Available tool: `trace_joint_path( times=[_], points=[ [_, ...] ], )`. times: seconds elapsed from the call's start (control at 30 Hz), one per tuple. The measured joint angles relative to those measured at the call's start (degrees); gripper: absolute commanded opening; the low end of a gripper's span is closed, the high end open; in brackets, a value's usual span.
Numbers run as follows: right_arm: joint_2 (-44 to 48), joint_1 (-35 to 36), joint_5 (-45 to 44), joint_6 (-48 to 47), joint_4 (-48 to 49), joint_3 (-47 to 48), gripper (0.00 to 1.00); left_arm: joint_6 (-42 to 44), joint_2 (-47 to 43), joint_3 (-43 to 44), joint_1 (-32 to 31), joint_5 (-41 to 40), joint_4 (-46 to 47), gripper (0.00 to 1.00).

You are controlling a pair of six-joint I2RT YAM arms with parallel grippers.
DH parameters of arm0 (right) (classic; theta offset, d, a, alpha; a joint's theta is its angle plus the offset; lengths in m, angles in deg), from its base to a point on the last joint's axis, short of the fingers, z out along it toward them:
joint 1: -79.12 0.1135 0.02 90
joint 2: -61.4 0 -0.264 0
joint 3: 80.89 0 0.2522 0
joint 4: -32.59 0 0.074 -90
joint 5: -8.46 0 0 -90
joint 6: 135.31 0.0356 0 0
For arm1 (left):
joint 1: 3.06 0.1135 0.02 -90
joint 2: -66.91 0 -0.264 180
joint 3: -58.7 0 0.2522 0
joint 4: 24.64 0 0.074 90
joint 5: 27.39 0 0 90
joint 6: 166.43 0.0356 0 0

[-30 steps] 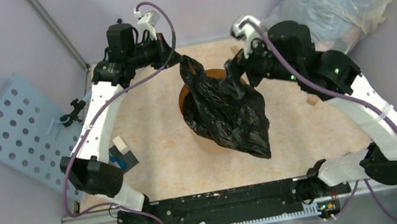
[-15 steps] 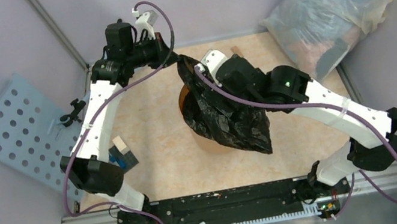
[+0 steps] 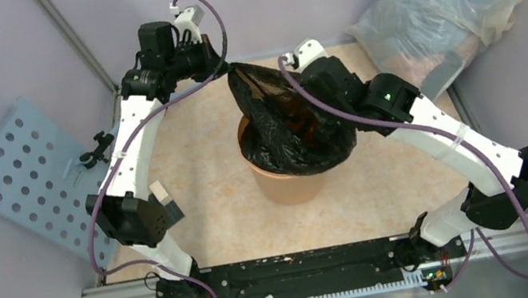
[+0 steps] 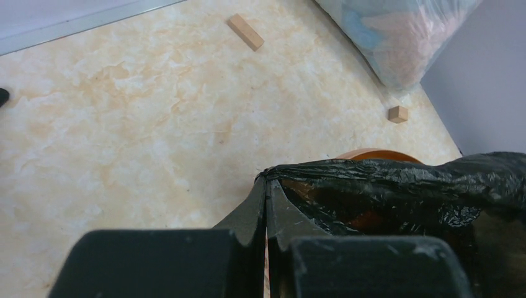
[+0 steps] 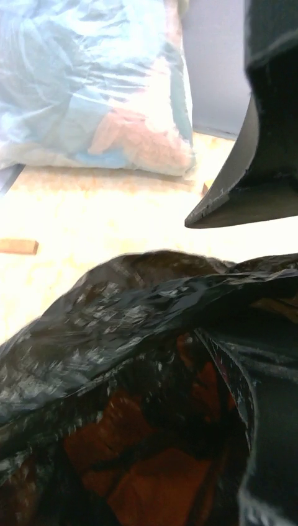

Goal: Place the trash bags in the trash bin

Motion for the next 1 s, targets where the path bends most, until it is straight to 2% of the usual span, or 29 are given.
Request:
trace_joint_path(
  times=[0.07,0.2,0.37,0.6,0.7,0.83,0.87,0.93,1.0],
  points=[
    [0.04,-2.80,0.76,-0.15,1.70,-0.37,0.31,0.02,0.46,0.39,0.66,-0.13,-0.02,0.00],
    [0.17,-6.91,4.07,-0.24,5.77,-0.81,0.15,-0.11,1.79,2.32,2.10,0.00,-0.15,0.00],
    [-0.92,-7.74,11.89,-0.04,8.07,2.56,0.12,-0.44,3.30,4.13,3.23,0.28,-0.07,0.00],
    [-4.37,-7.76,27.04,2.16,13.16,7.15,0.09,-0.85,2.95,1.92,4.33,0.68,1.09,0.00],
    [-5.18,-7.78,31.41,3.78,16.48,5.60,0.16,-0.87,2.82,1.16,4.79,0.68,1.07,0.00],
    [-5.29,-8.24,32.04,5.64,18.27,3.06,0.27,-0.87,1.79,-0.09,5.16,1.03,1.42,0.00],
    [-5.09,-8.39,31.39,6.01,18.78,2.43,0.33,-0.90,1.44,-0.42,5.18,1.16,1.64,0.00],
    [-4.42,-8.98,28.59,6.38,19.41,0.98,0.55,-1.07,0.68,-1.20,5.16,1.64,2.27,0.00],
    [-2.78,-9.77,24.59,6.29,19.47,-0.44,0.67,-1.38,0.07,-1.73,5.16,2.43,2.84,0.00]
  ],
)
